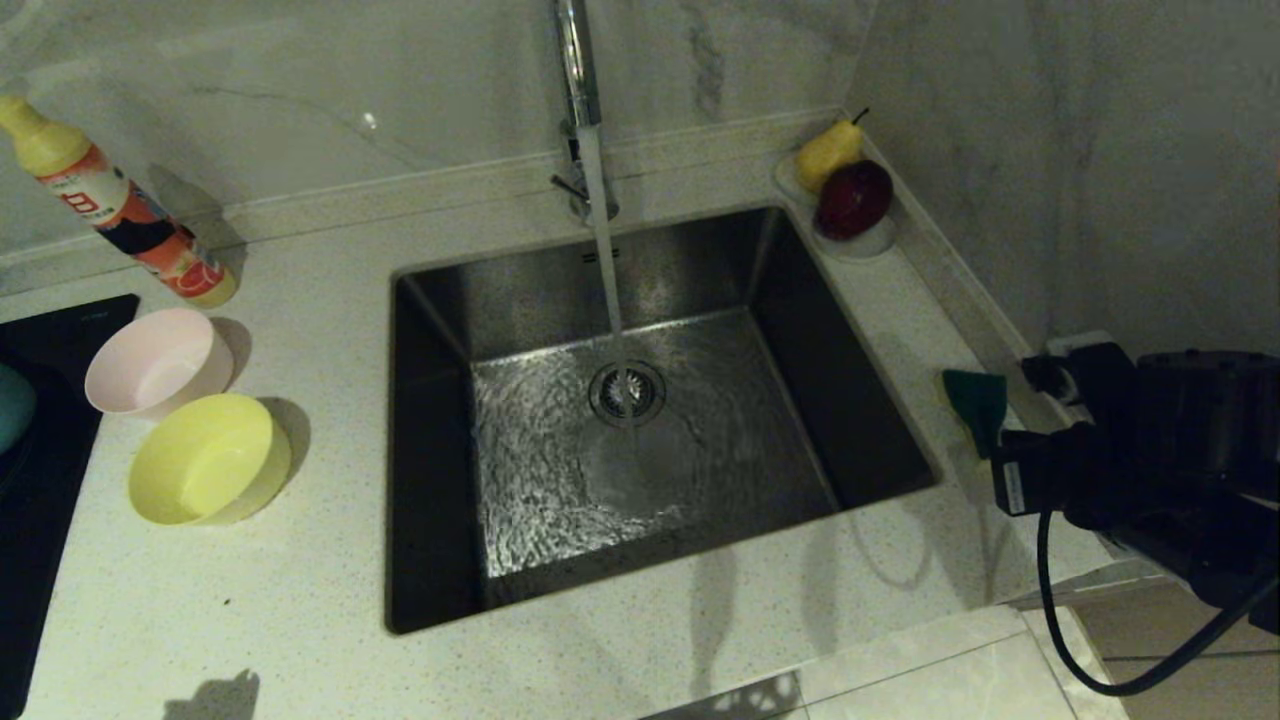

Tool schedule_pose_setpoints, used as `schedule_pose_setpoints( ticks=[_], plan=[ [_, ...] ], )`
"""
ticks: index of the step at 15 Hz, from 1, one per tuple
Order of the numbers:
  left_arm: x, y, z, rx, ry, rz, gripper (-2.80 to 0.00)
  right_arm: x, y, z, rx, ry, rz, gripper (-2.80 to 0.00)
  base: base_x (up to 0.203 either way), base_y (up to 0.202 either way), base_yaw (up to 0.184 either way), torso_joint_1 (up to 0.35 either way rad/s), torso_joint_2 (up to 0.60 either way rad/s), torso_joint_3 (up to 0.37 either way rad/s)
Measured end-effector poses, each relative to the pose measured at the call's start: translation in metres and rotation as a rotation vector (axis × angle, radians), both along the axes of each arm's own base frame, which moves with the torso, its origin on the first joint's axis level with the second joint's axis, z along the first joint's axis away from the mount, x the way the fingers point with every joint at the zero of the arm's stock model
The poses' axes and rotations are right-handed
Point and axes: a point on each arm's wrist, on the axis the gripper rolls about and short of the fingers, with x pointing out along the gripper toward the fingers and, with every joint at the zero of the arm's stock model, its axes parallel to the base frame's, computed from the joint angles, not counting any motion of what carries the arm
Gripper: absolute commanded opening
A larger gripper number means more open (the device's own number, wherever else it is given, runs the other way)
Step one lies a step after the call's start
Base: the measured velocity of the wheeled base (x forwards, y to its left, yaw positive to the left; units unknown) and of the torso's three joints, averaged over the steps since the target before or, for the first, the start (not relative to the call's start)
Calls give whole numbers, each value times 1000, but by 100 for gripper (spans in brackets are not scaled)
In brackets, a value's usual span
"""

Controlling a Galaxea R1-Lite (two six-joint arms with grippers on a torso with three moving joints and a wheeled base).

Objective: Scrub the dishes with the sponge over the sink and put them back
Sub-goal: Put down the sponge

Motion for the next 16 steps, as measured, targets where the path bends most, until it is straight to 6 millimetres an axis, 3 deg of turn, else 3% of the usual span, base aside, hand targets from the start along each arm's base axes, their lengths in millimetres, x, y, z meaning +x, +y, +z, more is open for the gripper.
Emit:
schedule_pose_setpoints(
  ticks=[7,16],
  plan=[
    [0,0,0,0,0,0,-280,1,-5,-6,4,26,-16,-280,0,0,0,0,0,0],
    [0,0,0,0,0,0,-280,3,5,-8,7,35,22,-280,0,0,0,0,0,0]
  ],
)
